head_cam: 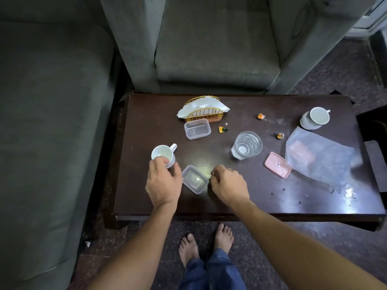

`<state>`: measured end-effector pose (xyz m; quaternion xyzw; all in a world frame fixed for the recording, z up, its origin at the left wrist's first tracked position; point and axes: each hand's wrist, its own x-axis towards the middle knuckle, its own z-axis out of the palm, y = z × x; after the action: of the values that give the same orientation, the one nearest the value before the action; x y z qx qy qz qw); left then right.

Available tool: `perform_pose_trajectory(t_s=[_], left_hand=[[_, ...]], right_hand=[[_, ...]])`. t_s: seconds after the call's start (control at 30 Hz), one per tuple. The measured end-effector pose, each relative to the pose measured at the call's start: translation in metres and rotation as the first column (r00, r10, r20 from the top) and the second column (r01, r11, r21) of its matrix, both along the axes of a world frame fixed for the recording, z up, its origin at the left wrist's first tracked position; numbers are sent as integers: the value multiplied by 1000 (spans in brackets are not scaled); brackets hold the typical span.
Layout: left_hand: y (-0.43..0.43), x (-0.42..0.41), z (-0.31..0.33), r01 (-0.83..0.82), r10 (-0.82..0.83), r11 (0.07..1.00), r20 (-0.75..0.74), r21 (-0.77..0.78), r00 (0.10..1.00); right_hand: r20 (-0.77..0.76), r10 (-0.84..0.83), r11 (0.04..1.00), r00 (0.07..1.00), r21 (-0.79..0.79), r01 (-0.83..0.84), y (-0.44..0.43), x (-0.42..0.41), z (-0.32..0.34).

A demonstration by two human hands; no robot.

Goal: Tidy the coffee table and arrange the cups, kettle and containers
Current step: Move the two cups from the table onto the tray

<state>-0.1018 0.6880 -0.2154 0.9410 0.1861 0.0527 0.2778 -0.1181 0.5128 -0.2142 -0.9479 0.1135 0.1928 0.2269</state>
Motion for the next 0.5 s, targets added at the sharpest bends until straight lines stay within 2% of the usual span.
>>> perform_pose_trajectory(t_s=[0.17,0.33,0.5], left_hand=[[25,9,-4,-57,58,998,48,-11,997],[35,28,-17,85,-102,988,-128,-130,986],[38,35,-32,47,-62,994,-146,-102,987]], right_hand=[[109,29,993,994,109,-41,52,25,10],[176,20,987,984,151,-47,76,40,8],[196,7,990,981,138,-34,60,45,7]])
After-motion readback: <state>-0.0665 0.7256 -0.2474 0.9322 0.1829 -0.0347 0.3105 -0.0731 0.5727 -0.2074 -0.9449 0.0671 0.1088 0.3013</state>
